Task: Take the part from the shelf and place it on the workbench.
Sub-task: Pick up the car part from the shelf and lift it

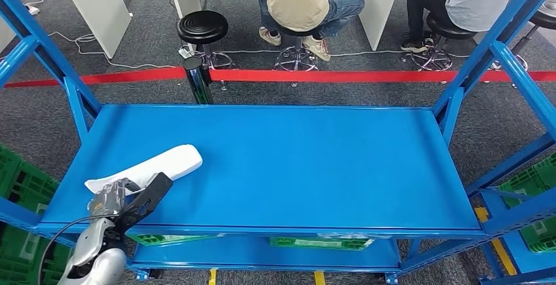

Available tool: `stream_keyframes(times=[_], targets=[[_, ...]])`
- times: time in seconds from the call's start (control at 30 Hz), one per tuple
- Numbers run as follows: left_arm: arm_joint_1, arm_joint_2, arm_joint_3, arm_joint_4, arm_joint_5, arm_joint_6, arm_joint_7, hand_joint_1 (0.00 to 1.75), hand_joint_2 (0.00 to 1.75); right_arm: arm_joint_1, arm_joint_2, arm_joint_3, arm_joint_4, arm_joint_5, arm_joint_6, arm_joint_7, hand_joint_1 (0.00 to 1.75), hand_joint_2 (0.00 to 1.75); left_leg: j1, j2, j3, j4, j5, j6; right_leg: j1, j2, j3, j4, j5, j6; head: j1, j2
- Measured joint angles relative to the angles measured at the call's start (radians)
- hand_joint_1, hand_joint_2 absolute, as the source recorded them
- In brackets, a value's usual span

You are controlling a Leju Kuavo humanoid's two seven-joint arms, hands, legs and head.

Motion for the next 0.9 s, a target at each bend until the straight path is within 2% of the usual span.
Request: stream_keyframes(times=[0.13,0.23,0.4,0.5,0.57,0.73,0.9], targets=[[0.005,-0.001,-0.001,0.004,0.017,0.053,0.0,1.75,1.75,-0.002,0.0,0.0,0.0,0.0,-0.001,0.0,0.0,0.0,0.0,0.001,0.001,-0.001,0.0,0.0,0.0,0.001,0.0,0.0,0.0,0.0,0.0,0.0],[0.013,0.0,-0.01,0.008,0.053,0.148,0.0,1.75,1.75,-0.002,0.0,0.0,0.0,0.0,-0.004,0.0,0.0,0.0,0.0,0.001,0.002,-0.001,0.0,0.0,0.0,0.003,-0.001,0.0,0.0,0.0,0.0,0.0],[0.033,0.023,-0.069,0.022,0.136,0.468,0.002,1.75,1.75,0.0,0.0,0.0,0.0,0.0,-0.012,-0.006,0.0,0.0,0.0,-0.001,-0.002,-0.001,0.0,-0.001,0.0,0.003,-0.005,0.0,0.0,0.0,-0.001,0.0],[0.048,0.043,-0.108,0.027,0.148,0.603,-0.009,1.75,1.75,0.001,0.0,0.0,0.0,0.0,-0.015,-0.009,0.0,0.0,0.0,-0.003,-0.005,-0.001,0.0,-0.001,0.0,0.003,-0.008,0.0,0.0,0.0,-0.001,0.0],[0.069,0.05,-0.117,0.025,0.146,0.632,-0.059,1.75,1.75,0.002,0.0,0.0,0.0,0.0,-0.017,-0.011,0.0,0.0,0.0,-0.004,-0.006,-0.001,-0.001,-0.001,0.0,0.003,-0.009,0.0,0.0,0.0,-0.001,0.0],[0.131,0.043,-0.107,0.005,0.16,0.639,-0.276,1.75,1.75,0.004,0.0,-0.001,0.0,0.0,-0.02,-0.02,0.0,0.0,0.0,-0.008,-0.009,-0.001,-0.001,-0.001,0.0,0.003,-0.01,-0.001,-0.001,0.001,-0.001,0.0],[0.172,0.027,-0.082,-0.024,0.165,0.639,-0.375,1.75,1.75,0.006,0.0,-0.001,0.0,0.0,-0.023,-0.029,0.0,0.0,0.0,-0.013,-0.01,-0.001,-0.001,-0.001,0.0,0.001,-0.011,-0.002,-0.001,0.001,-0.001,0.0]])
